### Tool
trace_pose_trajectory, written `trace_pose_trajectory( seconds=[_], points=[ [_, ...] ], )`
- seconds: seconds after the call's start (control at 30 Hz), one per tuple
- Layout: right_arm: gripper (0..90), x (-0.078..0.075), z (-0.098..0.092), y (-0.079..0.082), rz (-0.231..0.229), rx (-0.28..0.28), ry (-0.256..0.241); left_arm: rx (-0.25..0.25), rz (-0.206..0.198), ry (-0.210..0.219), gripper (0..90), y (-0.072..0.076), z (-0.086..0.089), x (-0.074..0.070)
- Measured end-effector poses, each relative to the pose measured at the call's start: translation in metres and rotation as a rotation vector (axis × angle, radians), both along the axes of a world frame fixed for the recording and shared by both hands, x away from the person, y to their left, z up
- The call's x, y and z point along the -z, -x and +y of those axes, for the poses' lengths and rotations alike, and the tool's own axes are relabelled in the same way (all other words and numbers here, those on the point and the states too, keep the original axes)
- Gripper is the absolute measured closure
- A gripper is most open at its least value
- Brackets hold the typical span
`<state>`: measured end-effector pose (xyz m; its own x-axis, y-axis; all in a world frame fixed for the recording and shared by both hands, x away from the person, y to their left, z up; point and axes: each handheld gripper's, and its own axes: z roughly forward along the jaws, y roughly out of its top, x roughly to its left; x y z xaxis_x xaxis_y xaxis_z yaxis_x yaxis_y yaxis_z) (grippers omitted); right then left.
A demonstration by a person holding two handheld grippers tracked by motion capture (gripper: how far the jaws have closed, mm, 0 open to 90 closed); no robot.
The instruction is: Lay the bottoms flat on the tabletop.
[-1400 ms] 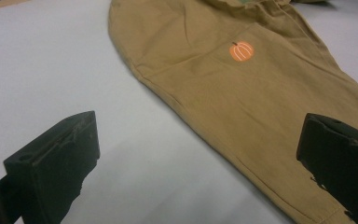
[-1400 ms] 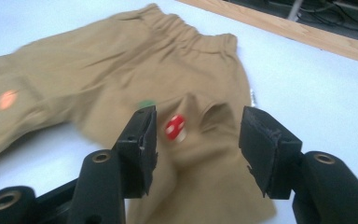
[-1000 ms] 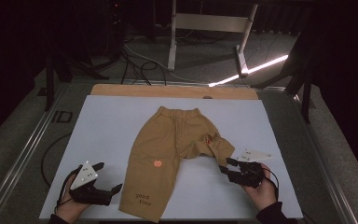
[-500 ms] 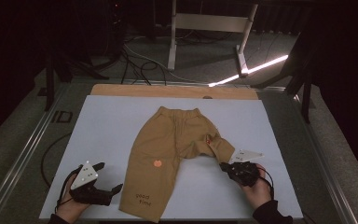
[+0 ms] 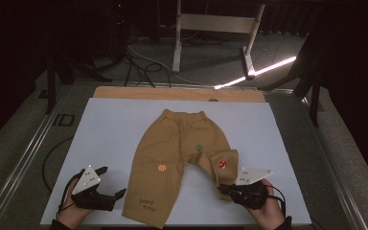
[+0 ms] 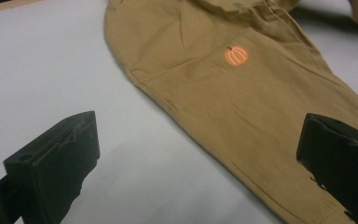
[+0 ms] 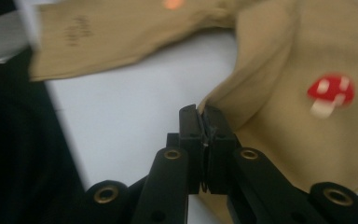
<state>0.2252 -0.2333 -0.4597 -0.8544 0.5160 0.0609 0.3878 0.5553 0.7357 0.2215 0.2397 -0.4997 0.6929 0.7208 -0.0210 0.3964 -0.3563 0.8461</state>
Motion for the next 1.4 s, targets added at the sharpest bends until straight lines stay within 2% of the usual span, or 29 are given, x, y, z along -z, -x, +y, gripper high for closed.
trace_pose_trajectory(
  seconds=[0.07, 0.23, 0.47, 0.53, 0.63, 0.67, 0.7, 0.9, 1.0, 1.03, 1.1, 1.13, 1.17, 1.2, 1.23, 1.3, 1.33, 1.37, 1.4],
  points=[
    [88.1, -0.004, 0.001, 0.006, 0.022, -0.049, -0.023, 0.001, -0.001, -0.003, 0.3, 0.000, 0.000, 0.000],
    [88.1, -0.011, 0.004, 0.022, 0.054, -0.114, -0.014, 0.001, 0.000, 0.001, 0.3, 0.000, -0.001, 0.000],
    [87.9, -0.007, 0.015, 0.033, 0.109, -0.215, 0.037, 0.004, 0.000, -0.003, 0.3, 0.000, -0.001, 0.000],
    [87.9, -0.004, 0.018, 0.034, 0.113, -0.233, 0.046, 0.002, -0.001, -0.003, 0.3, 0.000, -0.001, -0.001],
    [87.5, 0.000, 0.022, 0.035, 0.145, -0.237, 0.046, 0.004, 0.000, -0.002, 0.3, 0.000, -0.001, -0.001],
    [87.6, 0.002, 0.023, 0.033, 0.139, -0.265, 0.057, 0.004, -0.001, -0.002, 0.3, 0.000, -0.001, -0.001],
    [87.6, 0.004, 0.025, 0.034, 0.132, -0.265, 0.068, 0.002, 0.000, -0.002, 0.3, 0.000, -0.001, -0.001],
    [87.6, 0.022, 0.037, 0.032, 0.195, -0.290, 0.099, 0.004, 0.000, 0.003, 0.3, 0.000, -0.001, 0.000],
    [87.3, 0.032, 0.043, 0.032, 0.245, -0.291, 0.127, 0.006, -0.001, 0.002, 0.3, 0.000, -0.001, 0.000],
    [87.1, 0.035, 0.044, 0.032, 0.231, -0.290, 0.138, 0.007, -0.003, 0.001, 0.3, 0.000, -0.001, -0.001],
    [81.1, 0.039, 0.047, 0.031, 0.215, -0.309, 0.134, 0.005, -0.006, 0.004, 0.3, 0.000, -0.001, -0.001],
    [77.7, 0.036, 0.048, 0.032, 0.234, -0.296, 0.126, 0.005, -0.007, 0.003, 0.3, 0.000, -0.001, -0.001],
    [67.5, 0.035, 0.047, 0.031, 0.220, -0.309, 0.117, 0.006, -0.006, 0.004, 0.3, 0.000, -0.001, -0.002],
    [56.5, 0.034, 0.047, 0.031, 0.184, -0.305, 0.120, 0.006, -0.005, 0.007, 0.3, 0.000, -0.001, -0.002],
    [53.4, 0.032, 0.046, 0.030, 0.152, -0.293, 0.108, 0.007, -0.009, 0.006, 0.3, 0.000, -0.001, -0.002],
    [41.6, 0.028, 0.042, 0.028, 0.144, -0.252, 0.060, 0.008, -0.009, 0.010, 0.3, 0.000, -0.001, -0.003],
    [38.6, 0.025, 0.040, 0.028, 0.142, -0.222, 0.039, 0.010, -0.008, 0.010, 0.3, 0.000, -0.002, -0.003],
    [35.1, 0.023, 0.038, 0.028, 0.127, -0.195, 0.024, 0.013, -0.006, 0.010, 0.3, 0.000, -0.002, -0.003],
    [31.0, 0.021, 0.035, 0.025, 0.096, -0.192, 0.006, 0.015, -0.007, 0.012, 0.3, 0.000, -0.003, -0.003]
  ],
)
